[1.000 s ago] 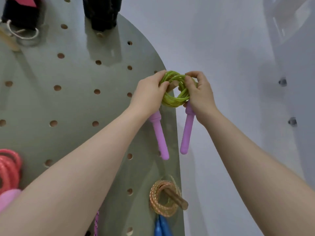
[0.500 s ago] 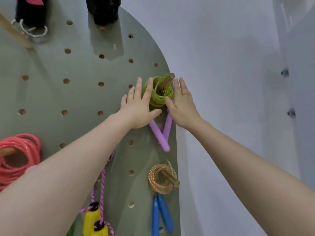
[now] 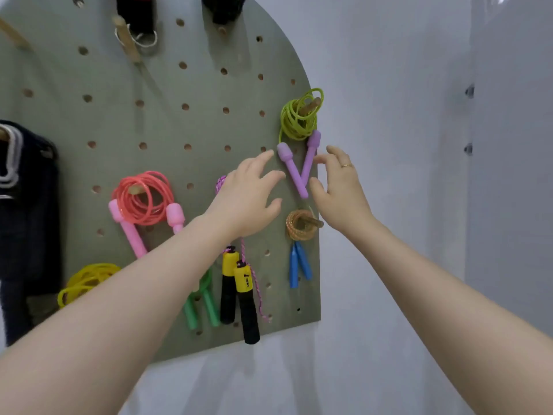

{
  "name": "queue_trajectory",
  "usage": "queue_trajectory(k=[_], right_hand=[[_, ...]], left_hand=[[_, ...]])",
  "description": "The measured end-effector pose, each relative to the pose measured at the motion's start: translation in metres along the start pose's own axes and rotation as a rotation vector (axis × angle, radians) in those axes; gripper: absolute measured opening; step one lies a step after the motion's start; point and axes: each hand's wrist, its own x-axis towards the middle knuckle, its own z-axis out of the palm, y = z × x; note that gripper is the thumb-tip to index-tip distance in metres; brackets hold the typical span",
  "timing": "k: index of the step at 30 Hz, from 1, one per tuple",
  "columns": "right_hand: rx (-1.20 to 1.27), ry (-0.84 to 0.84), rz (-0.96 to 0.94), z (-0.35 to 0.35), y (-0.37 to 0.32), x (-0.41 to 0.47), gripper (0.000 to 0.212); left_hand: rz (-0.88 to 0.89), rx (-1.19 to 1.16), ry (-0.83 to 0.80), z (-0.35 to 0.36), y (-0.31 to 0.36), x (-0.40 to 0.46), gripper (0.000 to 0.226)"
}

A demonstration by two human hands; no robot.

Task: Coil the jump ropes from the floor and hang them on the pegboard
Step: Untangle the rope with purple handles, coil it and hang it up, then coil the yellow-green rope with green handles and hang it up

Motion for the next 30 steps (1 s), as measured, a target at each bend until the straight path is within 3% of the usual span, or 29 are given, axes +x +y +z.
queue_trajectory(k=[3, 8, 12, 16, 19, 25, 30], right_hand=[[0.004, -0.108, -0.05, 0.009, -0.019, -0.052, 0.023], [0.007, -0.474, -0.064, 0.029, -0.052, -0.153, 0.024], [0.043, -0.826, 0.001, 0.056, -0.072, -0.246, 0.026], [0.087, -1.263, 0.033, 0.067, -0.078, -0.356, 0.027], [0.061, -1.547, -0.035, 0.06, -0.083, -0.428, 0.025], [0.042, -1.813, -0.171, 0.046, -0.111, -0.527, 0.031], [0.081, -1.905, -0.197, 0.039, -0.148, -0.594, 0.026]], left_hand=[[0.038, -0.045, -0.008, -0.001, 0.002, -0.059, 0.037], [-0.004, -0.041, -0.24, -0.002, 0.002, -0.181, 0.035], [-0.228, -0.086, -0.377, 0.009, 0.01, -0.297, 0.031], [-0.687, -0.262, -0.559, 0.014, 0.037, -0.425, 0.031], [-0.899, -0.27, -0.707, 0.002, 0.064, -0.515, 0.03], [-1.097, -0.298, -0.937, -0.044, 0.107, -0.634, 0.026], [-1.163, -0.299, -1.058, -0.075, 0.139, -0.708, 0.027]])
